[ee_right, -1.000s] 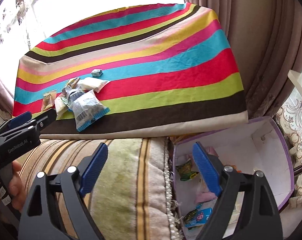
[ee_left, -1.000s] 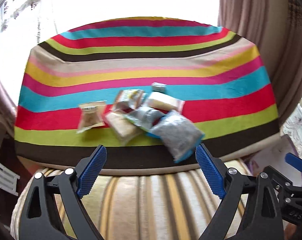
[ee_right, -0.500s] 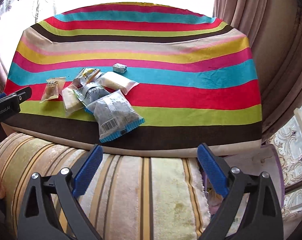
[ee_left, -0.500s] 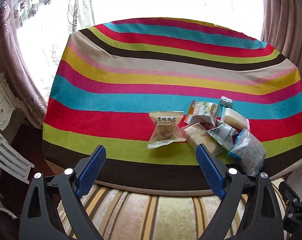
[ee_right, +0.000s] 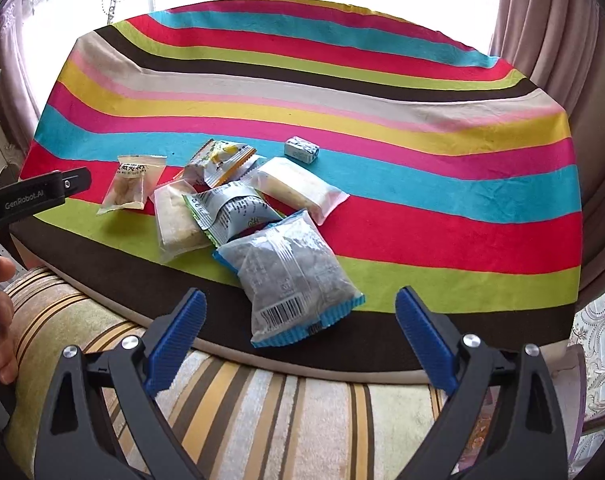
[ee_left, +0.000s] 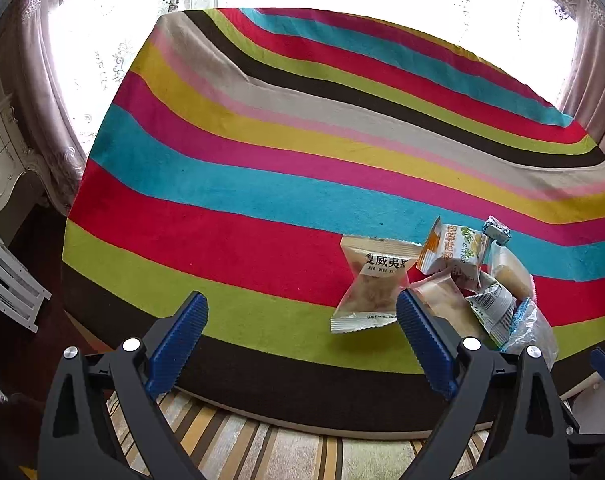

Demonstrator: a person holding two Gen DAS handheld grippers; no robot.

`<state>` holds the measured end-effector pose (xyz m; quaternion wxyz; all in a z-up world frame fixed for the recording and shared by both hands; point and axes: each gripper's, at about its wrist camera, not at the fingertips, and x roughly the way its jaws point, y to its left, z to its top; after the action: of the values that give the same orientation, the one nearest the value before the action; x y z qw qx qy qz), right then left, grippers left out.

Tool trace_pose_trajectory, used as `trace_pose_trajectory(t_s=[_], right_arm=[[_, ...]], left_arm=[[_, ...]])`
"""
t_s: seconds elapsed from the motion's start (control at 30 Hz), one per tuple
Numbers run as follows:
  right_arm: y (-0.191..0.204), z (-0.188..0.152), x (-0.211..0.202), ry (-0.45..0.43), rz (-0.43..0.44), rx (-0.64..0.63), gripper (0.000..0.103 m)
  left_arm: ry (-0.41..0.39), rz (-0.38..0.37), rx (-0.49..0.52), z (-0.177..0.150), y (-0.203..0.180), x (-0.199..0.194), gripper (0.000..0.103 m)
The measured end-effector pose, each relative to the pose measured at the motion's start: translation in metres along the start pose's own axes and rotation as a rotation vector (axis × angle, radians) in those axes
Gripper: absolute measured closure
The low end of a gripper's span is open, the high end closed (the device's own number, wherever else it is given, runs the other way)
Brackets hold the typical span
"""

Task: Organize snacks
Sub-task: 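Grasp the white printed pastry packet with the left tool while the right tool grasps the clear blue-trimmed bag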

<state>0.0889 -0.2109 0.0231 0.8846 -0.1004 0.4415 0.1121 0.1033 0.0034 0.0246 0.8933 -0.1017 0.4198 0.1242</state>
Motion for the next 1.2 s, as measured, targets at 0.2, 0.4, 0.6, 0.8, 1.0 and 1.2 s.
trace_pose_trajectory(t_s=[0.2, 0.4, 0.6, 0.8, 1.0, 1.2], right_arm=[[-0.002, 0.008, 0.017, 0.028, 0.007, 0.006, 0.007], [0.004, 0.014, 0.033, 0.061, 0.006, -0.027, 0.007], [0.0, 0.019, 0.05, 0.115, 0.023, -0.007, 0.007], [-0.004, 0.021, 0.065, 0.181, 0.053, 0.02, 0.007], [-0.006, 0.023, 0.077, 0.24, 0.079, 0.028, 0.004], [-0.006, 0.026, 0.082, 0.271, 0.077, 0.014, 0.002]], left_arm=[[0.013, -0.099, 0.045, 0.01, -0.021, 0.017, 0.011], [0.091, -0.17, 0.026, 0.015, -0.029, 0.044, 0.011], [0.144, -0.142, 0.023, 0.019, -0.033, 0.062, 0.011], [0.215, -0.093, -0.016, 0.02, -0.023, 0.079, 0.011], [0.24, -0.067, 0.023, 0.026, -0.025, 0.085, 0.011], [0.227, -0.009, 0.06, 0.024, -0.035, 0.089, 0.011]])
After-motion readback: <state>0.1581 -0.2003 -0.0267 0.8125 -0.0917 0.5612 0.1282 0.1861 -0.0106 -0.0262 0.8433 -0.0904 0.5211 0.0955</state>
